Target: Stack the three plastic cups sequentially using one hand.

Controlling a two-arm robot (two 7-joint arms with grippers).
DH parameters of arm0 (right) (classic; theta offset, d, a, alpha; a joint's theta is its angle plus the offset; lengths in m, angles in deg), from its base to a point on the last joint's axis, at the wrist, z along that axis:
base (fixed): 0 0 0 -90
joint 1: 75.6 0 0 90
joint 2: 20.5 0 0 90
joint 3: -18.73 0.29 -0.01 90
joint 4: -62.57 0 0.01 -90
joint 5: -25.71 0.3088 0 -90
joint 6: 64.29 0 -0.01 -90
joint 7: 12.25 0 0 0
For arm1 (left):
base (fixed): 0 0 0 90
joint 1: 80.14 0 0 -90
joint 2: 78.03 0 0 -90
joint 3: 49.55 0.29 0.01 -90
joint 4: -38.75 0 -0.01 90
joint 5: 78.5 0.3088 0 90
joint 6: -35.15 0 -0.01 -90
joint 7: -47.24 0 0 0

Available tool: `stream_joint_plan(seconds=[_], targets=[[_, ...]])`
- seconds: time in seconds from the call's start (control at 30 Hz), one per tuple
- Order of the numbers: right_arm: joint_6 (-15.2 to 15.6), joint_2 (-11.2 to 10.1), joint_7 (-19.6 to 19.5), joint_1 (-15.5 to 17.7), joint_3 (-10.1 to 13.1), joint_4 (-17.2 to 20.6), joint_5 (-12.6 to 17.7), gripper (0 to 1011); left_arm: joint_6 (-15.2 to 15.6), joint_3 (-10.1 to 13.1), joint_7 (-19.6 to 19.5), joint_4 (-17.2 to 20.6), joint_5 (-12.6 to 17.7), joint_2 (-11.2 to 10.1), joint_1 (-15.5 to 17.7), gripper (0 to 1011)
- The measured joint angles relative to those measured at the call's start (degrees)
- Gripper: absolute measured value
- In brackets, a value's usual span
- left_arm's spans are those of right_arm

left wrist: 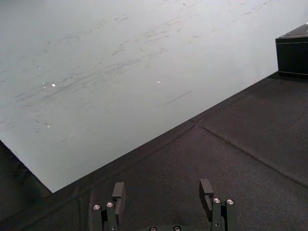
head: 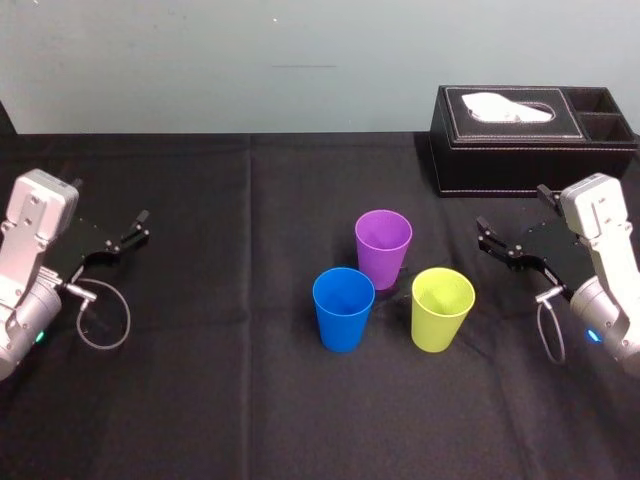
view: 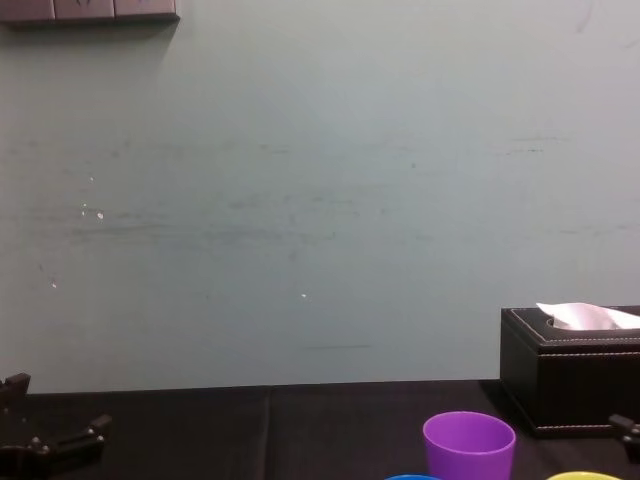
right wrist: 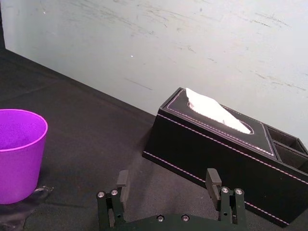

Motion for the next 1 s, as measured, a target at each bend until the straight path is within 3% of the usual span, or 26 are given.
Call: stream_joint_plan(seconds=[0.2, 0.5, 0.73, 1.0], targets=[[0.1, 0.1, 0.8, 1.3, 1.1, 1.0, 0.3, 1003, 0.0, 0.0, 0.0, 0.0, 0.0, 0.0, 0.0, 1011], [-0.5, -1.3, 2.2, 6.0, 5.2, 5.3, 3.4, 1003, 0.0, 0.0, 0.0, 0.0, 0.0, 0.0, 0.0, 1011], [-1.2, -3.0, 4.3, 11.1, 9.5, 9.4, 8.0, 1003, 0.0, 0.0, 0.0, 0.0, 0.0, 0.0, 0.0, 1011], [-2.9, -5.4, 9.6, 17.3, 14.6, 13.4, 14.3, 1003, 0.0, 0.0, 0.0, 0.0, 0.0, 0.0, 0.0, 1011]])
